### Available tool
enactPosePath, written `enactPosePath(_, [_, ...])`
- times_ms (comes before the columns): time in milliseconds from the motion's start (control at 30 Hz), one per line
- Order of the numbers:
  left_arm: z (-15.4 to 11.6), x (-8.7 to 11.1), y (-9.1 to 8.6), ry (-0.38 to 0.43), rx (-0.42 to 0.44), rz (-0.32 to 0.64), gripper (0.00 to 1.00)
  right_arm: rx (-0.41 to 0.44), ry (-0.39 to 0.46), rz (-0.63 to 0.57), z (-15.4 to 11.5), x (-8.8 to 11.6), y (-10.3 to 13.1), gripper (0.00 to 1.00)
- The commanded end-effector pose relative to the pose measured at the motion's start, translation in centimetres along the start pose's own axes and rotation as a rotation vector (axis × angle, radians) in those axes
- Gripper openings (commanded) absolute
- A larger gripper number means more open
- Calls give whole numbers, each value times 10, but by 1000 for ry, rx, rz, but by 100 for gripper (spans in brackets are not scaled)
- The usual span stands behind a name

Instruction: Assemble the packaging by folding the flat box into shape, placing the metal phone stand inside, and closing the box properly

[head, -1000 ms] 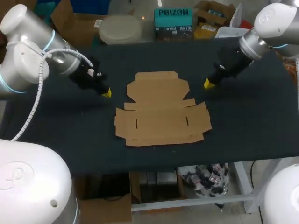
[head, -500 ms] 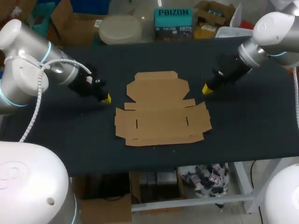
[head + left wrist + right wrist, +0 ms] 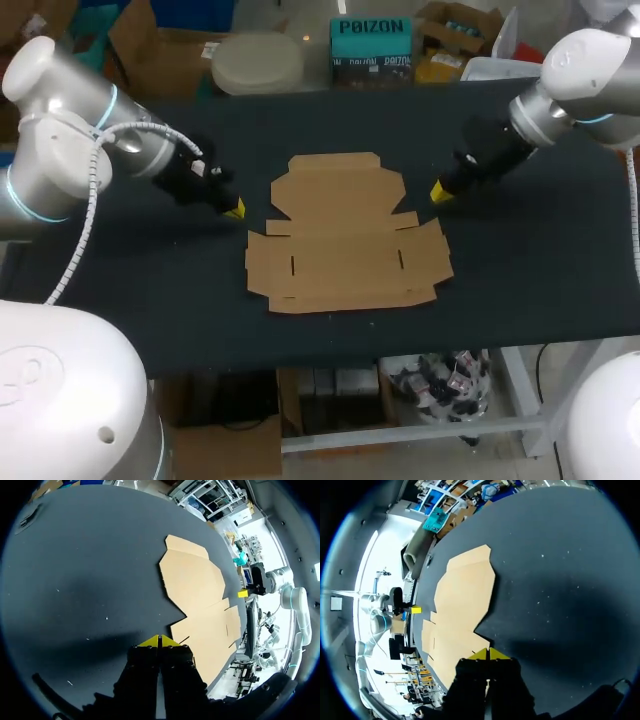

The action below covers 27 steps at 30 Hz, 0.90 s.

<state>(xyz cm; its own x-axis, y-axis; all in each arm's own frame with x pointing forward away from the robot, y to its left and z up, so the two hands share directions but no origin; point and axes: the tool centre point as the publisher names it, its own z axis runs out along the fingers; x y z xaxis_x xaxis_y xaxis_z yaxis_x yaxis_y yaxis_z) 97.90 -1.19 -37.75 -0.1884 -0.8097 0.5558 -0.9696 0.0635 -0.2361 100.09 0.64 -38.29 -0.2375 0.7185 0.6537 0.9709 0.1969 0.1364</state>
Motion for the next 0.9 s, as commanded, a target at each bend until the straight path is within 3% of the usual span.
enactPosePath(33, [11,-8,3,32,11,6,0,-6,24,-3,3,-8,-3,0])
enactPosePath(367, [22,-7,2,64,-18,24,0,12,8,-26,16,-2,-4,0])
enactPosePath(900, [33,-4,3,91,-40,36,0,12,43,-30,29,-21,4,0])
